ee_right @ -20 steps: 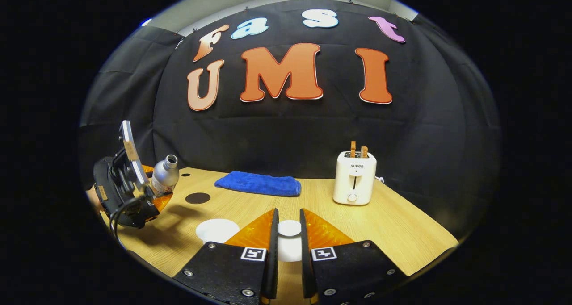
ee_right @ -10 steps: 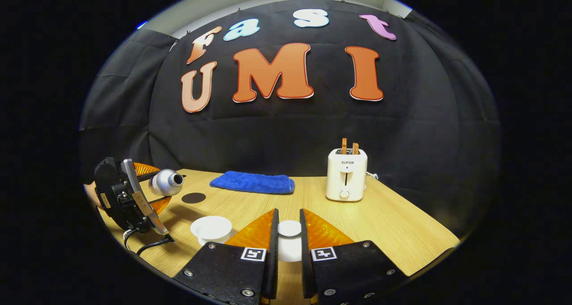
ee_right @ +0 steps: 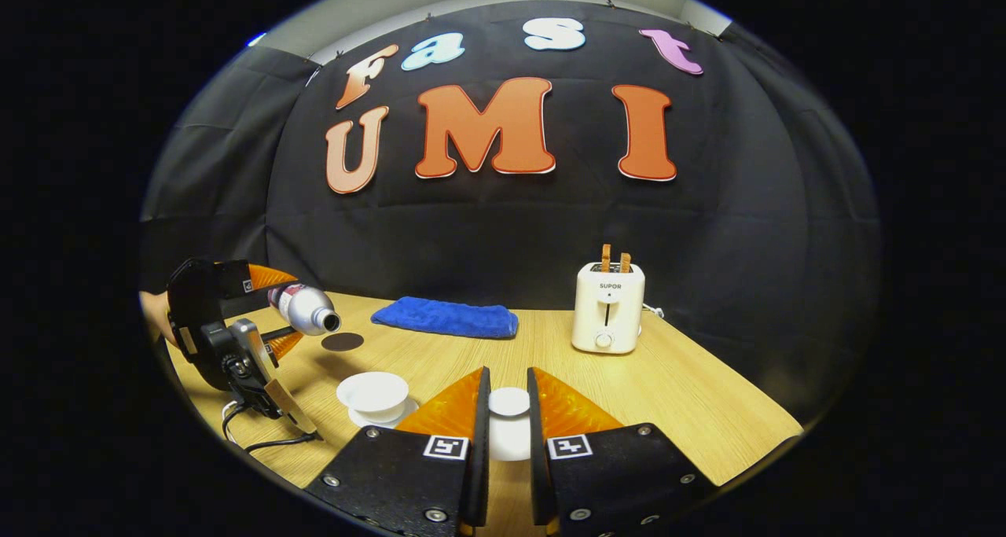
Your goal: Open the teacup lid with one hand, grasp the water bottle and pour water into the teacup with the other hand; after pouring, place the water bottle on the coaster and then close the teacup lid.
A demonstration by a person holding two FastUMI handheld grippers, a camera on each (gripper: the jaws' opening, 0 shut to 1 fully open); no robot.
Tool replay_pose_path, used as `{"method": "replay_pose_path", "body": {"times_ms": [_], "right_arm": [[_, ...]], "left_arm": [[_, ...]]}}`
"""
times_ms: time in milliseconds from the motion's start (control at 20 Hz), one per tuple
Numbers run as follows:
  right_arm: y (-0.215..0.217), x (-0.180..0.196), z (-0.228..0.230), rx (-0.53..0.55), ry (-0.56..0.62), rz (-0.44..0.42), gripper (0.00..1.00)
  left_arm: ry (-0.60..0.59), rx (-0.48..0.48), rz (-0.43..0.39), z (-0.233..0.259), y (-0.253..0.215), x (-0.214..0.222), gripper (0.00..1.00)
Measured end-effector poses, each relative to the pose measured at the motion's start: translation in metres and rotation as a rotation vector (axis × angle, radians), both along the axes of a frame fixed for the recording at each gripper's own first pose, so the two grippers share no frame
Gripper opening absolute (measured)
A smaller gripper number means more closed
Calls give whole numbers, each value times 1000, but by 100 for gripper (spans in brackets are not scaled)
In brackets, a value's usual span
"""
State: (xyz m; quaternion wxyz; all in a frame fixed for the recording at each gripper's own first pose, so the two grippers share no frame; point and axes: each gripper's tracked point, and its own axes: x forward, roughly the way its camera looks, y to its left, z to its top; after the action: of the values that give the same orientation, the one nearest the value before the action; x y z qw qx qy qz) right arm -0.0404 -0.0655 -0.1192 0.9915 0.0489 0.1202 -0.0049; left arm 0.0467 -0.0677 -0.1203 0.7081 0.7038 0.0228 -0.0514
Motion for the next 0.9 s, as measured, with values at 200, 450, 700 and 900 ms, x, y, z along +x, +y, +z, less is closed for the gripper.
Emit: {"method": "replay_pose_path", "body": {"times_ms": [200,450,700,900], "right_arm": [[-6,-4,2,7,-2,-10,22],[-11,-5,5,20,-7,-20,22],[-15,-6,11,26,-17,-20,22],[-18,-6,12,33,-19,-24,22]], "left_arm": [[-22,97,-33,8,-7,-1,84],[-8,165,-58,9,-16,5,84],[-1,244,-78,15,-21,6,82],[27,313,-94,12,-25,4,81]]}}
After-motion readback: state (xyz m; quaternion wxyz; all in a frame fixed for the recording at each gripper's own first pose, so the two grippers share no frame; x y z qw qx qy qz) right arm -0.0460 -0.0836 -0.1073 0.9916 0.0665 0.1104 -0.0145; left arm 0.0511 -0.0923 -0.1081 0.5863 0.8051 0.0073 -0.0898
